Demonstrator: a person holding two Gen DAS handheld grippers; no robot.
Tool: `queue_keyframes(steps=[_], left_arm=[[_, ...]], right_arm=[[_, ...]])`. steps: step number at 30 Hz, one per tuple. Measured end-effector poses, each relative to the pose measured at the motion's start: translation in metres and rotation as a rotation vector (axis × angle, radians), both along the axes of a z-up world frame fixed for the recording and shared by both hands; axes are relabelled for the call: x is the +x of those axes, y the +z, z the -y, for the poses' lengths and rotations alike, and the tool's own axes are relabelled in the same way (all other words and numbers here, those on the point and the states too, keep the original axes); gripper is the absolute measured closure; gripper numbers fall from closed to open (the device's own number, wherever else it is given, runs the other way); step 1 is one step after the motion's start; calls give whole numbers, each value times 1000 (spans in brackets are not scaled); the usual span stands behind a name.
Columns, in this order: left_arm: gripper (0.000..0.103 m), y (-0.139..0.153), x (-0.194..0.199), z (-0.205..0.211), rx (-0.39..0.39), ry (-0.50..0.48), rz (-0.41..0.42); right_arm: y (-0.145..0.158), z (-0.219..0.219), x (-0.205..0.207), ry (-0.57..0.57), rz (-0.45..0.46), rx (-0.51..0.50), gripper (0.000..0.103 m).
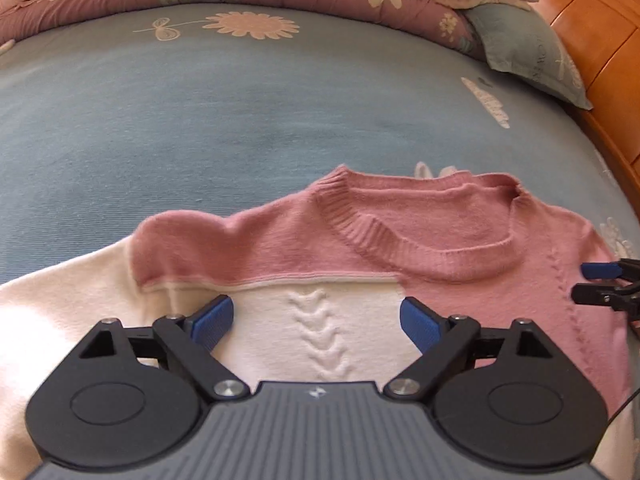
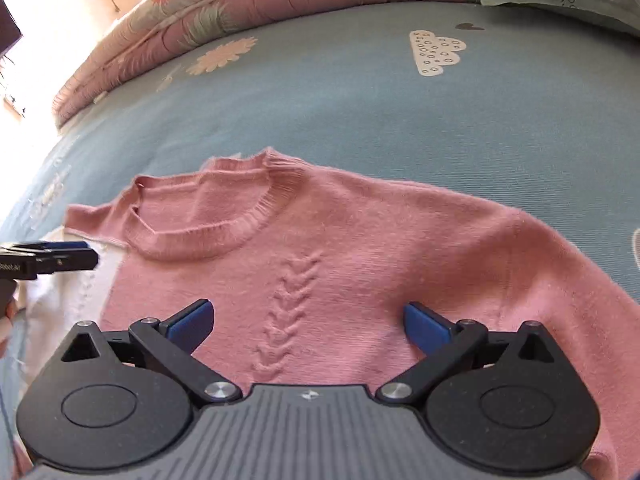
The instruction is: Fold clothes
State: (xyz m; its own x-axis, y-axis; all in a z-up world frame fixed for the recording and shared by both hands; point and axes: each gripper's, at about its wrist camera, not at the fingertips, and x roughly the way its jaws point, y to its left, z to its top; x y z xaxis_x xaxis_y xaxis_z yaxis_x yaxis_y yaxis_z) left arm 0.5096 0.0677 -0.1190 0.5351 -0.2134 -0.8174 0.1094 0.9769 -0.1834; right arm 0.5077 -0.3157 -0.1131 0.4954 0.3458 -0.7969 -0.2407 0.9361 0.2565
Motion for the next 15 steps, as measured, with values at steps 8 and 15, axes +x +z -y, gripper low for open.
queue_keyframes(steps=[8,15], left_arm=[[15,19,-4,11,-117,-100,-28],[9,-1,9,76,190,-146,39]], right_arm=[[23,-1,-5,-26,31,-71,0],[-1,-83,8,68,106,-304,0]])
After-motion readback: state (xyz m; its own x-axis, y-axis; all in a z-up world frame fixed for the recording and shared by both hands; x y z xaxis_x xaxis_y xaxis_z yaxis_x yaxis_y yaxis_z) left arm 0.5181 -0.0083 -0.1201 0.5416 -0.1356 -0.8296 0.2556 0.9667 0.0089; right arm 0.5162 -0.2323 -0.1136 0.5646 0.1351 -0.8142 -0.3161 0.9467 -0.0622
